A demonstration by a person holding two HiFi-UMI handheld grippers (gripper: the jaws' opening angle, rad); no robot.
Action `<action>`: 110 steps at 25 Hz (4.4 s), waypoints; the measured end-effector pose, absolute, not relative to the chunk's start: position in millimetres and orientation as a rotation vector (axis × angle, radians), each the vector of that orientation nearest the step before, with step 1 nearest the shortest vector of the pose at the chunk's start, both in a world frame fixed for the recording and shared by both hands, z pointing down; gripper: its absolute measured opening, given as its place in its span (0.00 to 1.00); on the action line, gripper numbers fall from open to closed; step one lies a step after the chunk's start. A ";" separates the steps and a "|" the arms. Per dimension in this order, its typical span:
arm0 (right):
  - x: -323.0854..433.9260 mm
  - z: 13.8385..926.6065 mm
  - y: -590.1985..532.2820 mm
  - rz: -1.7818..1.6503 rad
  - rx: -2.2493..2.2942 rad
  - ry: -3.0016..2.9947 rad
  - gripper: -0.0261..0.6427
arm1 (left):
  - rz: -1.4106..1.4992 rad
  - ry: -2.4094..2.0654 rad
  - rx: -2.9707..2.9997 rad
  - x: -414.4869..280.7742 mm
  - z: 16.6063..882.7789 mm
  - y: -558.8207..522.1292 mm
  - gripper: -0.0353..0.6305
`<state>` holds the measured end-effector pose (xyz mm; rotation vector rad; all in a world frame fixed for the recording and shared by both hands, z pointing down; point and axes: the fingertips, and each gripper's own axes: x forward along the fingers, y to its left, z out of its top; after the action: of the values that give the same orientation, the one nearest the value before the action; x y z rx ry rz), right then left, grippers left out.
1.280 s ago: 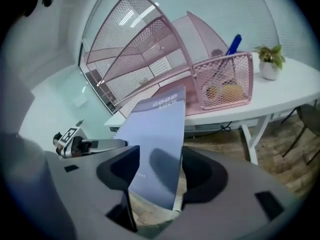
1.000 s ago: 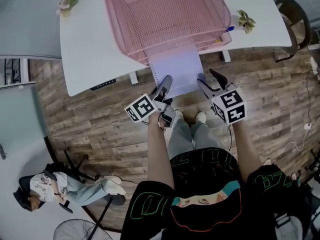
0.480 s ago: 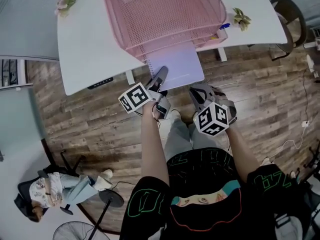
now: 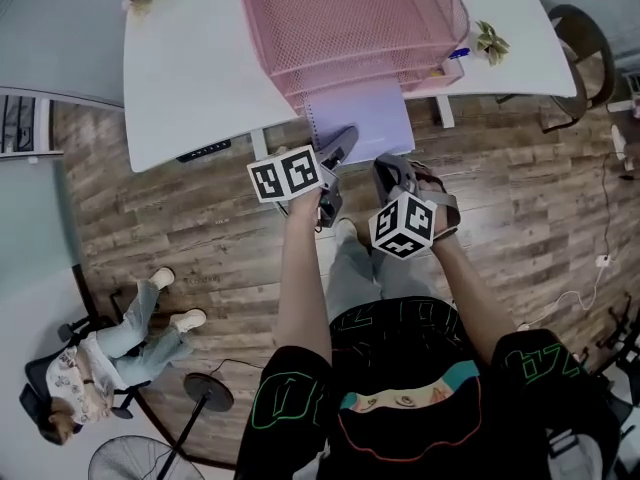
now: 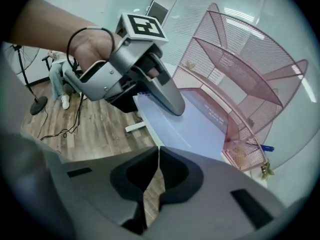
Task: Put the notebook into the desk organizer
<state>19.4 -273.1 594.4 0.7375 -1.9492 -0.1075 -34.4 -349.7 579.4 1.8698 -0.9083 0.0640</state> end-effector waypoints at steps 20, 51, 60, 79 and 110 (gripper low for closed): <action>10.1 579.2 -299.6 -0.182 0.799 -1.959 0.06 | 0.620 -1.136 1.977 -70.8 603.5 -272.9 0.27; 7.5 572.1 -385.4 -0.159 0.827 -1.956 0.06 | 1.034 -1.282 2.096 -74.7 572.1 -377.3 0.05; 4.2 569.0 -399.2 -0.131 0.840 -1.959 0.06 | 1.001 -1.246 2.093 -68.6 569.0 -380.6 0.05; 37.1 463.9 -362.3 0.175 1.140 -2.377 0.04 | 0.302 -1.484 2.266 -49.3 456.4 -351.5 0.05; 82.8 234.3 -298.3 -0.038 1.549 -2.771 0.04 | -0.142 -2.013 2.494 -76.9 230.7 -274.8 0.05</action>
<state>82.8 -298.3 234.3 1.5494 -2.7708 -0.0382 -76.9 -274.8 230.7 2.4940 -2.0131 -0.1424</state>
